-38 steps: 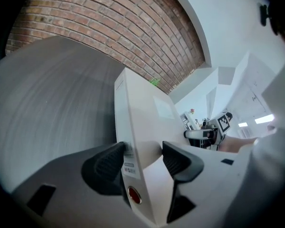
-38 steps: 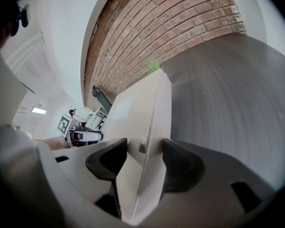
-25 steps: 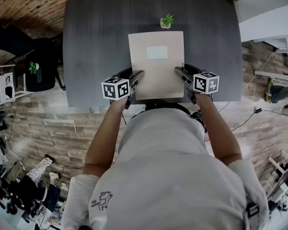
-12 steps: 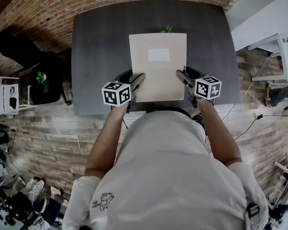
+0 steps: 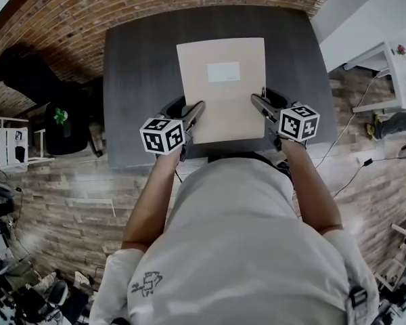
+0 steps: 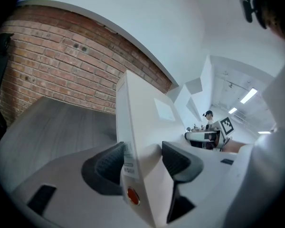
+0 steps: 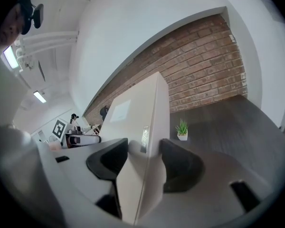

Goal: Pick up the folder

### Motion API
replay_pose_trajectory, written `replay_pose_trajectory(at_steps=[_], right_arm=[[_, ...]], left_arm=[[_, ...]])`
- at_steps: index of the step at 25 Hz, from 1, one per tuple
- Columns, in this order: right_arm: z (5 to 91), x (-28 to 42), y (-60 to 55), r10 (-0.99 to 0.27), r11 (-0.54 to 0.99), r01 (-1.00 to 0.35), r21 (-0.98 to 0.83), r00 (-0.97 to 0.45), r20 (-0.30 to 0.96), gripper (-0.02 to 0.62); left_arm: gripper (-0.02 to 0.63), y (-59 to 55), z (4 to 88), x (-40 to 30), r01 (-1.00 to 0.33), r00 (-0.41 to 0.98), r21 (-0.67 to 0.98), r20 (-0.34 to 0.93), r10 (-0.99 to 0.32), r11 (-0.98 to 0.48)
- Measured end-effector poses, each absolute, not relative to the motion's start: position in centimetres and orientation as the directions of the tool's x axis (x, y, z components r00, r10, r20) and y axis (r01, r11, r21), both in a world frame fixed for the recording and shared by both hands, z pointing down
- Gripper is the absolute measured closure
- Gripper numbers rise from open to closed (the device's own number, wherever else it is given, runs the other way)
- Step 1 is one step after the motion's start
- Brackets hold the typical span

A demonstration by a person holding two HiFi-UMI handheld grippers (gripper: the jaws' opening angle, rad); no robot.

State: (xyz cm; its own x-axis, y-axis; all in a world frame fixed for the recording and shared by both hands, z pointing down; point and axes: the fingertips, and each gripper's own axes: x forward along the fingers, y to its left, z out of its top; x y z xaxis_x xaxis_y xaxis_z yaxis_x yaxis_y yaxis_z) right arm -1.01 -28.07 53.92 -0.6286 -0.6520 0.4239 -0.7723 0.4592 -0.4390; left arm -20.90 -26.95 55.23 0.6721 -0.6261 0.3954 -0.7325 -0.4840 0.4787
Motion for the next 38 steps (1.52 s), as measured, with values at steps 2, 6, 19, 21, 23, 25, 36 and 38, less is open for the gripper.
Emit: replay_pose_trajectory(at_steps=[2, 6, 19, 21, 23, 25, 36, 38], right_arm=[[53.2, -0.7, -28.2, -0.660, 0.459, -0.774, -0.436, -0.626, 0.416, 0.367], [52.5, -0.5, -28.1, -0.661, 0.463, -0.771, -0.437, -0.629, 0.410, 0.367], [51.7, 3.6, -26.7, -0.648, 0.489, -0.744, -0.456, -0.660, 0.381, 0.368], [52.0, 4.7, -26.3, -0.641, 0.489, -0.738, -0.465, -0.666, 0.382, 0.368], [52.1, 5.9, -25.8, -0.636, 0.493, -0.731, -0.471, -0.673, 0.379, 0.368], [52.1, 7.0, -25.2, -0.631, 0.499, -0.726, -0.473, -0.679, 0.376, 0.370], [52.8, 14.2, -20.3, -0.605, 0.519, -0.705, -0.483, -0.703, 0.375, 0.370], [53.0, 15.3, -19.3, -0.603, 0.519, -0.704, -0.486, -0.704, 0.376, 0.370]], left_arm=[[0.354, -27.1, 54.7, -20.6, -0.726, 0.678, 0.482, 0.383, -0.627, -0.491], [0.354, -27.0, 54.0, -20.3, -0.726, 0.678, 0.480, 0.378, -0.630, -0.493], [0.354, -25.2, 52.5, -16.3, -0.759, 0.643, 0.440, 0.393, -0.658, -0.479], [0.354, -24.6, 52.4, -15.1, -0.767, 0.634, 0.434, 0.400, -0.662, -0.473], [0.354, -23.9, 52.5, -14.0, -0.772, 0.627, 0.432, 0.405, -0.665, -0.466], [0.354, -23.2, 52.5, -12.9, -0.777, 0.622, 0.433, 0.407, -0.669, -0.458], [0.354, -17.7, 53.1, -5.8, -0.796, 0.590, 0.440, 0.409, -0.696, -0.416], [0.354, -16.7, 53.2, -4.6, -0.798, 0.588, 0.437, 0.409, -0.698, -0.416]])
